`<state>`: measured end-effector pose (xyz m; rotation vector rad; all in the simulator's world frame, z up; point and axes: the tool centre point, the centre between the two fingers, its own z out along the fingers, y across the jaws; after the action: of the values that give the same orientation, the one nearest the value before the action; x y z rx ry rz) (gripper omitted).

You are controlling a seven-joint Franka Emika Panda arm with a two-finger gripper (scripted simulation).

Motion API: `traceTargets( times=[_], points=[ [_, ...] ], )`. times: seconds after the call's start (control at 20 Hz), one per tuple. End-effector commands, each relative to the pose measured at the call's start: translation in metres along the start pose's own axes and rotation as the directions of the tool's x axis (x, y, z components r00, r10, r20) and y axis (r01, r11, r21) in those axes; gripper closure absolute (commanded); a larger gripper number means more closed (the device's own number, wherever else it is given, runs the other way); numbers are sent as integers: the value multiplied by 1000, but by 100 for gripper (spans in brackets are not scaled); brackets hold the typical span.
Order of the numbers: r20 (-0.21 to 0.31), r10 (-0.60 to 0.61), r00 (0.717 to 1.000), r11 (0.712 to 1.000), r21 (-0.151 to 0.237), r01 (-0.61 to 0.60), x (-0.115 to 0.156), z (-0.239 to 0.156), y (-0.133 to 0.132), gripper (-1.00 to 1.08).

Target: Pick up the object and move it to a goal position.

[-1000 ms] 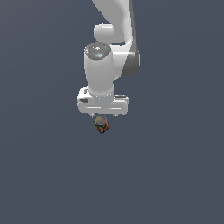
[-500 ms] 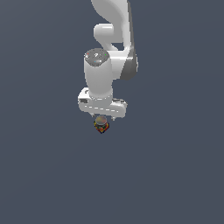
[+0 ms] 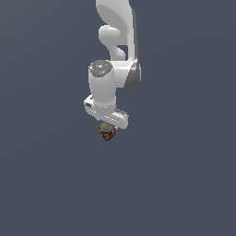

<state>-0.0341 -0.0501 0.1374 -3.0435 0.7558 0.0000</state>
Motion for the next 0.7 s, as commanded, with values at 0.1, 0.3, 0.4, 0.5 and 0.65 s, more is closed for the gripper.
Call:
traceTargets(
  times=[0.1, 0.3, 0.4, 0.5, 0.65],
  points=[
    [-1, 119, 993, 993, -2, -119, -6, 13, 8, -92],
    [-1, 195, 981, 981, -3, -195, -10, 21, 14, -92],
    [-2, 223, 975, 975, -4, -223, -12, 24, 16, -92],
    [-2, 244, 970, 970, -4, -244, -13, 26, 17, -92],
    [-3, 265, 964, 964, -5, -265, -14, 29, 19, -92]
  ],
)
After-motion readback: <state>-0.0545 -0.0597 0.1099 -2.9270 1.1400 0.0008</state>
